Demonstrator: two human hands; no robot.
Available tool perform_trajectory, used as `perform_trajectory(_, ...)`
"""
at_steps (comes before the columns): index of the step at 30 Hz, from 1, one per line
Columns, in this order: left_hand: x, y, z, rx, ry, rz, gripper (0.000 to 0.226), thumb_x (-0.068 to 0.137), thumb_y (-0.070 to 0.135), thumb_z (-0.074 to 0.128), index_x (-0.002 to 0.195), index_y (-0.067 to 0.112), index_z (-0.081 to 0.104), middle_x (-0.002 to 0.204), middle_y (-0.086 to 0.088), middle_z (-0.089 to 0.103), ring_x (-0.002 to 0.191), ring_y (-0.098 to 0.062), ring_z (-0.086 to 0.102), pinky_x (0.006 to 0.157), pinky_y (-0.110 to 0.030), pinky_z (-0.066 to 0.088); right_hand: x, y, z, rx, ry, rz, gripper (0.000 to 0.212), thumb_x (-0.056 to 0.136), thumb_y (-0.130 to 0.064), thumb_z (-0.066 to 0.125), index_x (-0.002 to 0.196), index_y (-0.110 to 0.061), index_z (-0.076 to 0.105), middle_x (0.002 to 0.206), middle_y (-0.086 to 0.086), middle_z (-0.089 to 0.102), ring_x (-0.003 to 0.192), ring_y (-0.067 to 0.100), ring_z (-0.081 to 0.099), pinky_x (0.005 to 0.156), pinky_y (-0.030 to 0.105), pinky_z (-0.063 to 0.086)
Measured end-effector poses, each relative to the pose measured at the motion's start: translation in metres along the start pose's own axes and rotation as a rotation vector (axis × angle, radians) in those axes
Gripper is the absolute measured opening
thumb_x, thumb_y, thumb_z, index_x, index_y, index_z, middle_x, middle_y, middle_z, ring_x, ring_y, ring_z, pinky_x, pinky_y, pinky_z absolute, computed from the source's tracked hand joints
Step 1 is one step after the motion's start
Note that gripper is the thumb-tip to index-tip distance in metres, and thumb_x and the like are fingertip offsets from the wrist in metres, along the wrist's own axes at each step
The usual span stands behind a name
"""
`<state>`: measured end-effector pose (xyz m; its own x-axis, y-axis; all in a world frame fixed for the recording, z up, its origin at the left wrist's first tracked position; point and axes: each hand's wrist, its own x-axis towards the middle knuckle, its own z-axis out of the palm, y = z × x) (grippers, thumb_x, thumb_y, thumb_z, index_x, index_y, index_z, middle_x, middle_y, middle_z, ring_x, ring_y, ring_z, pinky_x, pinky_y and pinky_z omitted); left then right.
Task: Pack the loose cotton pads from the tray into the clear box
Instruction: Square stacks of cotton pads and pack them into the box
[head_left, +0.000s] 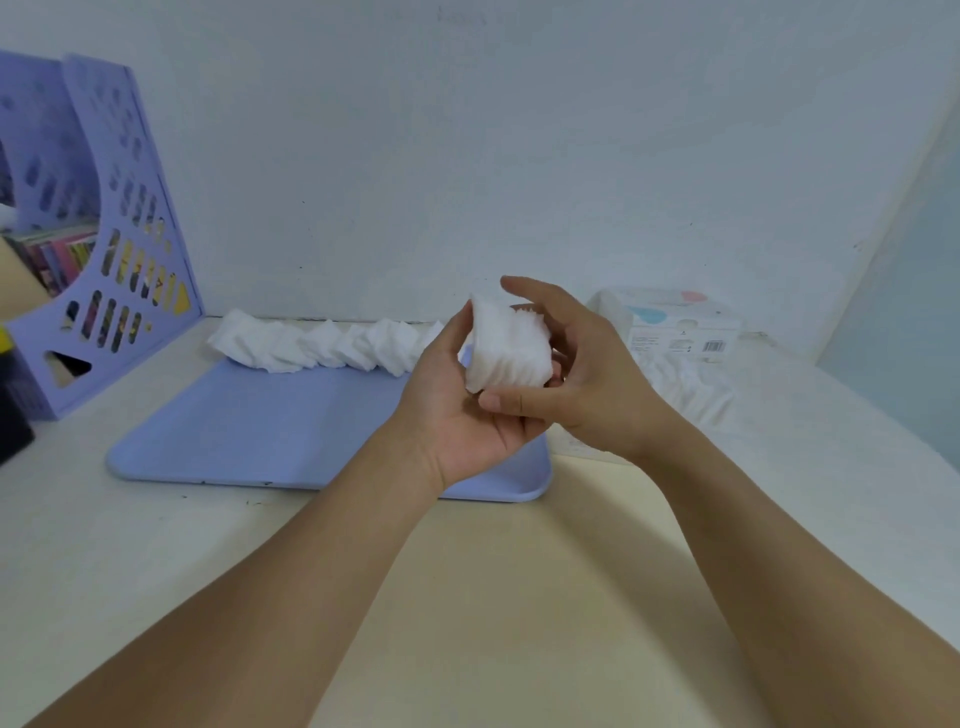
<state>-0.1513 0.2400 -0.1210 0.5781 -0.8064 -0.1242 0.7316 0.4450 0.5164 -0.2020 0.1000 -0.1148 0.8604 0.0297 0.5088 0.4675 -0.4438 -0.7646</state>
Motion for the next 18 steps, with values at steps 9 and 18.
perform_trajectory(9, 0.002, -0.005, 0.010, 0.462, 0.239, 0.141, 0.073, 0.086, 0.082, 0.039, 0.111, 0.022, 0.072, 0.106, -0.004, 0.078, 0.097, -0.021, 0.075, 0.089, -0.042, 0.057, 0.000, 0.008, -0.005, -0.274, -0.020, -0.056, 0.080, 0.064, -0.017, 0.095, 0.134, -0.022, 0.059, 0.120, -0.015, 0.063, 0.105, 0.001, 0.060, 0.093, 0.026, 0.049)
perform_trajectory(18, -0.009, 0.003, 0.006, 0.477, 0.098, 0.107, 0.028, 0.092, 0.028, 0.068, 0.116, 0.014, 0.070, 0.110, -0.009, 0.075, 0.096, -0.023, 0.073, 0.081, -0.038, 0.060, 0.002, 0.006, -0.008, -0.096, 0.021, -0.066, 0.098, 0.058, -0.005, 0.097, 0.142, -0.024, 0.049, 0.113, -0.002, 0.065, 0.101, 0.013, 0.066, 0.087, 0.030, 0.057)
